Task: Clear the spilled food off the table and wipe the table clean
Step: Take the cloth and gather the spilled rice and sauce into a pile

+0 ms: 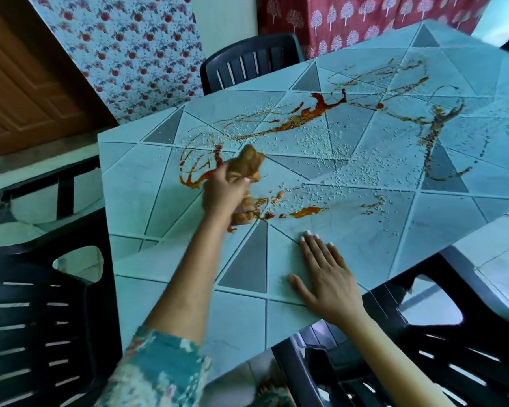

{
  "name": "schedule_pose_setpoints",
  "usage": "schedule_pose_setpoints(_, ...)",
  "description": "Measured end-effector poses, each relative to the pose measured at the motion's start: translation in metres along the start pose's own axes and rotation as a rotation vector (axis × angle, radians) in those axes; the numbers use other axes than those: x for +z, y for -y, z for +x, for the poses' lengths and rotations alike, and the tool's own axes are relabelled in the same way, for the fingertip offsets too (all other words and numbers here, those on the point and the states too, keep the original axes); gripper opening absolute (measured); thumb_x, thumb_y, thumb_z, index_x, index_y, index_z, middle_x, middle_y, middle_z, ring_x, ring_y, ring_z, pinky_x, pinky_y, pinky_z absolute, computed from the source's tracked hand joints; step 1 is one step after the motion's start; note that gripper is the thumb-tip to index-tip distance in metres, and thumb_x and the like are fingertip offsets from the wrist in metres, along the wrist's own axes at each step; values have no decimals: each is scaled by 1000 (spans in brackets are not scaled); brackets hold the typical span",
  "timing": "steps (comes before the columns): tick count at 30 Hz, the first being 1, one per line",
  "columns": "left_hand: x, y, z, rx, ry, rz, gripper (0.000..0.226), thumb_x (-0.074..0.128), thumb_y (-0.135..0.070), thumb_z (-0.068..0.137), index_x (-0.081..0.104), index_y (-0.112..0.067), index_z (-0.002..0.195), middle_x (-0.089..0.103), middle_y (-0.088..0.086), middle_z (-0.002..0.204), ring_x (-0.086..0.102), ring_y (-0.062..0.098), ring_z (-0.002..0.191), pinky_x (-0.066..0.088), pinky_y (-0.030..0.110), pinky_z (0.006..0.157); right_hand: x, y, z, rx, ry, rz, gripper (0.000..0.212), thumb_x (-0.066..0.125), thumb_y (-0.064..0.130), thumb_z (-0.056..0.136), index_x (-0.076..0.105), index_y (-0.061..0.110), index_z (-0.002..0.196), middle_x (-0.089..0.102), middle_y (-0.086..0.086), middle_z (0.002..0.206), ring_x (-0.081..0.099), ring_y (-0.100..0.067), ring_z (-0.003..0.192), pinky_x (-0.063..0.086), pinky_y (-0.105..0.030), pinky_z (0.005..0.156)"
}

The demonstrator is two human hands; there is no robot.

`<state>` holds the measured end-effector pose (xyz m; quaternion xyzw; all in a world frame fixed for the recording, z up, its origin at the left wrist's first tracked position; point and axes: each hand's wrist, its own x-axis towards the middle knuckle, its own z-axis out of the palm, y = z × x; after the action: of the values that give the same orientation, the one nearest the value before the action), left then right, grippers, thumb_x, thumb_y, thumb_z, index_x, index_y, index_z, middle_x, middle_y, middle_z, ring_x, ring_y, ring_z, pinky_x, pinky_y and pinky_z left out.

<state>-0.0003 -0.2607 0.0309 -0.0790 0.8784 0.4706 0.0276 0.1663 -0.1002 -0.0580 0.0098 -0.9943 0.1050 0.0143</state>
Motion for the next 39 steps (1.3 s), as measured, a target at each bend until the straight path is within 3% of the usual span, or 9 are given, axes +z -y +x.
schedule_pose_setpoints(4, -56, 51, -17, -86, -97, 357, 43, 66, -22, 78, 59, -32, 119, 67, 7, 111, 60, 33, 103, 50, 39, 86, 4, -1, 0, -2, -10, 9, 75, 20, 60, 93, 36, 6, 143, 30, -9, 150, 26, -19, 138, 13, -35, 113)
schedule_pose_setpoints(9, -4, 47, -49, -33, -13, 483, 42, 64, -24, 79, 54, -36, 118, 62, 7, 109, 60, 32, 100, 48, 37, 79, 4, -1, 0, 2, -19, 36, 75, 18, 60, 93, 38, 6, 142, 32, -9, 150, 24, -18, 138, 16, -36, 112)
schedule_pose_setpoints(14, 54, -6, -22, -32, 79, -99, 32, 64, -13, 77, 60, -22, 108, 67, 4, 101, 62, 25, 96, 48, 29, 79, 1, -1, 0, -16, 0, 42, 76, 14, 59, 94, 41, 6, 140, 36, -10, 147, 29, -21, 137, 14, -34, 112)
schedule_pose_setpoints(17, 36, -10, -11, 61, 16, -83, 34, 64, -13, 80, 60, -20, 113, 66, 4, 102, 61, 21, 94, 47, 29, 80, -3, -5, 0, -16, -40, 130, 72, 14, 56, 96, 41, 5, 140, 37, -12, 147, 34, -27, 136, 12, -32, 112)
schedule_pose_setpoints(23, -37, 34, -18, 283, 540, 270, 63, 52, 2, 69, 63, -52, 101, 69, -14, 83, 66, 19, 76, 55, 33, 71, -11, -39, 4, 170, -118, 107, 70, 23, 51, 94, 38, 2, 141, 35, -16, 148, 22, -24, 137, 2, -27, 113)
schedule_pose_setpoints(25, -35, 40, -14, 403, 634, 562, 66, 45, -5, 62, 61, -54, 103, 67, -14, 107, 63, 20, 99, 52, 42, 83, -8, -46, 8, 197, -85, 101, 73, 19, 53, 93, 34, 2, 143, 30, -15, 150, 18, -23, 139, -2, -25, 113)
schedule_pose_setpoints(31, 38, 15, 9, 582, 443, 591, 66, 51, 9, 68, 64, -38, 112, 56, -7, 126, 55, 19, 109, 50, 39, 85, -3, -43, 10, 244, -77, 37, 76, 13, 56, 94, 38, 2, 141, 36, -14, 148, 33, -27, 137, 6, -30, 114)
schedule_pose_setpoints(36, 58, -25, 42, 624, 336, 265, 57, 61, 7, 72, 66, -29, 115, 62, 0, 123, 58, 21, 109, 47, 31, 90, -2, -44, 11, 240, -98, 36, 69, 29, 49, 91, 38, 2, 141, 35, -13, 148, 32, -27, 138, 12, -34, 113)
schedule_pose_setpoints(39, 34, -18, 60, 600, 487, 463, 58, 60, -1, 67, 66, -40, 109, 65, -5, 121, 59, 20, 110, 47, 39, 94, 0, -44, 11, 255, -96, 28, 69, 31, 50, 90, 39, 3, 141, 37, -13, 147, 35, -27, 136, 15, -36, 112)
